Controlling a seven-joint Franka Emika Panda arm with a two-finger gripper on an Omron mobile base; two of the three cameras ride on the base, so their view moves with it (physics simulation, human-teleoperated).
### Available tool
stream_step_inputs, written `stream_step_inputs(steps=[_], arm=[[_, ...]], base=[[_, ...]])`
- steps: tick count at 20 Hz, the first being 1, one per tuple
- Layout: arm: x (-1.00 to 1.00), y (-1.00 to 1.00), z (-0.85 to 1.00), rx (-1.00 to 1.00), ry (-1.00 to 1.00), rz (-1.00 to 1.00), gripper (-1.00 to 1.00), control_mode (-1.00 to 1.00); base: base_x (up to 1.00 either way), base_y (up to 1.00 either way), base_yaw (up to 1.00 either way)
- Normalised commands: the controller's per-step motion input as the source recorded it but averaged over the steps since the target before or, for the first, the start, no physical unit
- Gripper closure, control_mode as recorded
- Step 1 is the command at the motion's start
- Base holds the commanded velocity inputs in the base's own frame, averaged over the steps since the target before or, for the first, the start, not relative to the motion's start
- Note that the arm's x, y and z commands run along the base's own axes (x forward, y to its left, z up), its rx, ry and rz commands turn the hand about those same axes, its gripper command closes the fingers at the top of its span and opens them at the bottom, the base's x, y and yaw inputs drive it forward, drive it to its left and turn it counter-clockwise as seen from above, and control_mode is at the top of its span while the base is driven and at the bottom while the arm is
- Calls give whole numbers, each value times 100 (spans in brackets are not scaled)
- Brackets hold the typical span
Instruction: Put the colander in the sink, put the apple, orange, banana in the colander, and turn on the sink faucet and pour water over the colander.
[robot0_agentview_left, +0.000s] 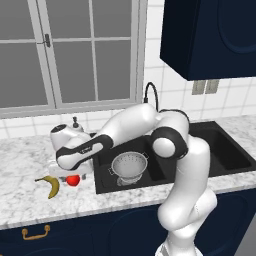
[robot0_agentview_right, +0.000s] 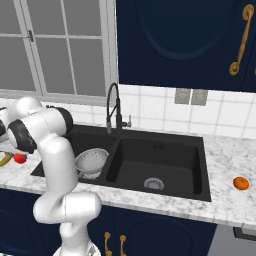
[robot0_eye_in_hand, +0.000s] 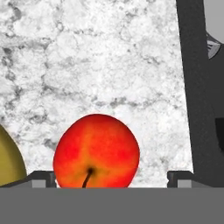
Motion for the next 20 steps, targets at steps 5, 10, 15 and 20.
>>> stream_step_inputs(steps=[5, 10, 15, 20], arm=[[0, 0, -30, 0, 0, -6, -100, -100], [14, 0, -38, -3, 0, -5, -100, -100], [6, 0, -21, -4, -3, -4, 100, -100], [-27, -36, 27, -1, -18, -7, 100, -100]], base=[[0, 0, 0], [0, 0, 0], [0, 0, 0], [0, 0, 0]])
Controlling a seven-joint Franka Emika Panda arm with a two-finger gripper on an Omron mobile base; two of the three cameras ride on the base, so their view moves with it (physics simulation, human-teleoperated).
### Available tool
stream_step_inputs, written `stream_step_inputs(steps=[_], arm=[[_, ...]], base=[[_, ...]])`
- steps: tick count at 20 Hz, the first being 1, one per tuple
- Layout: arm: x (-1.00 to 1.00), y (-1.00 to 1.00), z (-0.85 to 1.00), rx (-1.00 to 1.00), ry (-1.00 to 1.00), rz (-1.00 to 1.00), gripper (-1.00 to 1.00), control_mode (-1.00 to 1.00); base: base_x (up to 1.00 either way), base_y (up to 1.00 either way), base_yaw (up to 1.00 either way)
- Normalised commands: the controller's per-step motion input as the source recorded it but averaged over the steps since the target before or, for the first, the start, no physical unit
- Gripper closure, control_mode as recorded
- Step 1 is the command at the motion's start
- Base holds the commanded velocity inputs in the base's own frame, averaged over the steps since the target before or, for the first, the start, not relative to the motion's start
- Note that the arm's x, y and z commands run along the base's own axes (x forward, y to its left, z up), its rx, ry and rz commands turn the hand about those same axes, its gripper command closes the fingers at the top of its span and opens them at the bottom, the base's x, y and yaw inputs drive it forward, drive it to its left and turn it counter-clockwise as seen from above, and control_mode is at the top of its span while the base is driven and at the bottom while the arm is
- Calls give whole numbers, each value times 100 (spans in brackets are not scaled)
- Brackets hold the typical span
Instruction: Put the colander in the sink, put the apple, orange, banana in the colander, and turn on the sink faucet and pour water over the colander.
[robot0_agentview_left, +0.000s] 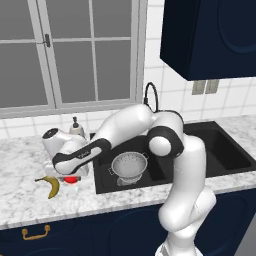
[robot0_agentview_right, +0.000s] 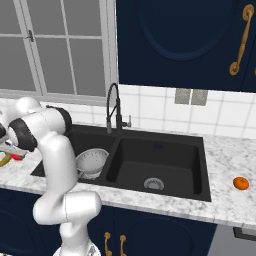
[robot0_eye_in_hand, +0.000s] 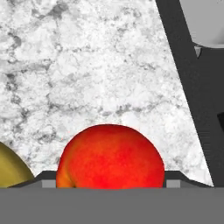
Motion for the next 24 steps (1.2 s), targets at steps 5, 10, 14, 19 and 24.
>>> stream_step_inputs(steps=[5, 10, 14, 19, 24], arm=[[-8, -93, 45, -3, -16, -15, 100, -100], [0, -100, 28, 0, -3, -16, 100, -100], [15, -100, 6, 0, 0, -15, 100, -100], [52, -100, -5, 0, 2, -12, 100, -100], [72, -54, -39, 0, 9, -8, 100, -100]], base=[[0, 0, 0], [0, 0, 0], [0, 0, 0], [0, 0, 0], [0, 0, 0]])
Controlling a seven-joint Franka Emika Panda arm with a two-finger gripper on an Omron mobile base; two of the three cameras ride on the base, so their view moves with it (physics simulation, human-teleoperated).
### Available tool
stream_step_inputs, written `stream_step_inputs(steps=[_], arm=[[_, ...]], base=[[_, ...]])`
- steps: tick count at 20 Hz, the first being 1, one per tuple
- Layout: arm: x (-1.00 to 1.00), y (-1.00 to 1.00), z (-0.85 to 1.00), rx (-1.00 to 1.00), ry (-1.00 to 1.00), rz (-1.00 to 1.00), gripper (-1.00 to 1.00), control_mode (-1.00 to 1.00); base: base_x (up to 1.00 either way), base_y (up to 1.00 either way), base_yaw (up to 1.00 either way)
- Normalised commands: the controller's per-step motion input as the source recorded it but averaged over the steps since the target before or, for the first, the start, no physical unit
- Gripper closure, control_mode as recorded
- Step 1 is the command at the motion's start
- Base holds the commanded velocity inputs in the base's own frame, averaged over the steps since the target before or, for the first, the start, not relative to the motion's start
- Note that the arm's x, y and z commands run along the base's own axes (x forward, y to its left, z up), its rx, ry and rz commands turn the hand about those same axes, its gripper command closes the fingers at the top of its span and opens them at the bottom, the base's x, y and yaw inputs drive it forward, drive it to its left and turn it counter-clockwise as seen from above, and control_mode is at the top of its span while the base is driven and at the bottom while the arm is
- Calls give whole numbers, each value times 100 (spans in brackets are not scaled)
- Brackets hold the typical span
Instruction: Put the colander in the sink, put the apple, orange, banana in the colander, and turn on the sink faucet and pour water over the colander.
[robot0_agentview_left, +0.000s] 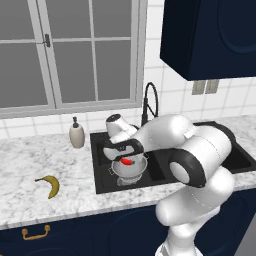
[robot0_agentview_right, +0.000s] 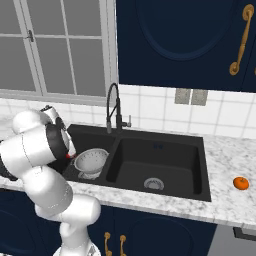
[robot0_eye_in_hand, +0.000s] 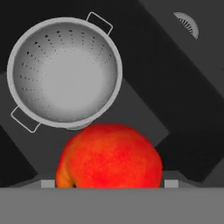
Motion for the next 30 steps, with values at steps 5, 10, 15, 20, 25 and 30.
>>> stream_step_inputs(steps=[5, 10, 15, 20, 25, 30], arm=[[75, -3, -54, 0, 13, -5, 100, -100], [73, 0, -48, -2, 10, -5, 100, -100], [66, 0, -61, -6, 6, -5, 100, -100], [40, 0, -60, -10, 1, -6, 100, -100], [22, -14, -55, -10, 1, -8, 100, -100], [22, -26, -43, -5, 1, -6, 100, -100]], base=[[0, 0, 0], [0, 0, 0], [0, 0, 0], [0, 0, 0], [0, 0, 0], [0, 0, 0]])
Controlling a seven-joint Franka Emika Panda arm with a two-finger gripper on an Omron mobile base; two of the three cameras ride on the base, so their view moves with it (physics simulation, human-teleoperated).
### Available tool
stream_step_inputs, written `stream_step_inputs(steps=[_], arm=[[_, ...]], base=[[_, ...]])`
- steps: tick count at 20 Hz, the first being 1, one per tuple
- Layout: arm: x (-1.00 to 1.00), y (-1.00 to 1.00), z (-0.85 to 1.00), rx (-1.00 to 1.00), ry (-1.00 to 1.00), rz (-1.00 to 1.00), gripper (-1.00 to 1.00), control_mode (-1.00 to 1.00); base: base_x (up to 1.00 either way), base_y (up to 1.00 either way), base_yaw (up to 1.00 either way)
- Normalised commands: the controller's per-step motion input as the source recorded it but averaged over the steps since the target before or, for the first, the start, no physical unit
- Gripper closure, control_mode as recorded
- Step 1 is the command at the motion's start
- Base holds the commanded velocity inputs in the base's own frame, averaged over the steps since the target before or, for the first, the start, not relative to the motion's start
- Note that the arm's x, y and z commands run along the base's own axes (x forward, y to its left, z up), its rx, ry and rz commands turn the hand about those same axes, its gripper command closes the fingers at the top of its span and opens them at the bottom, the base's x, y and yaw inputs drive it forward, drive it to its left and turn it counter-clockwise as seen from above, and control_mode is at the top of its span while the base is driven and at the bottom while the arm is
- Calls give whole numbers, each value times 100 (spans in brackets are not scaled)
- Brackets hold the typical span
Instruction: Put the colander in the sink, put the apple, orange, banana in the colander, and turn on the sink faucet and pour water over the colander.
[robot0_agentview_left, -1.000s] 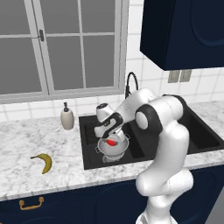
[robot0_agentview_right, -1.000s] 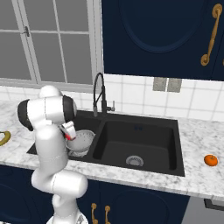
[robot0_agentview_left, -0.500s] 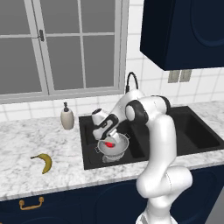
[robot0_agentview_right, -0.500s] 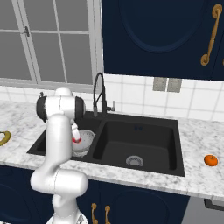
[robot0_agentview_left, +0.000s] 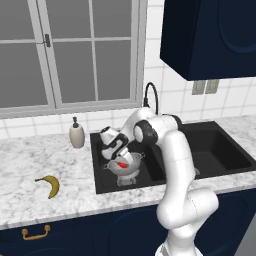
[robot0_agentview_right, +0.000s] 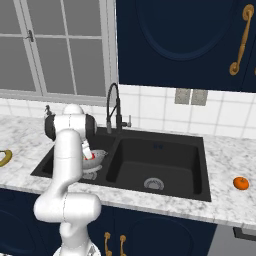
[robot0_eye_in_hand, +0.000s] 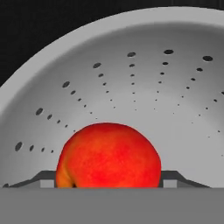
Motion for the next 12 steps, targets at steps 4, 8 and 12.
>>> stream_step_inputs(steps=[4, 8, 12], arm=[[-21, -25, -4, -1, 0, -3, -100, -100], [-48, -33, 5, 0, 0, -1, -100, -100], [-32, -26, 32, 0, 0, 0, -100, -100]], base=[[0, 0, 0], [0, 0, 0], [0, 0, 0]])
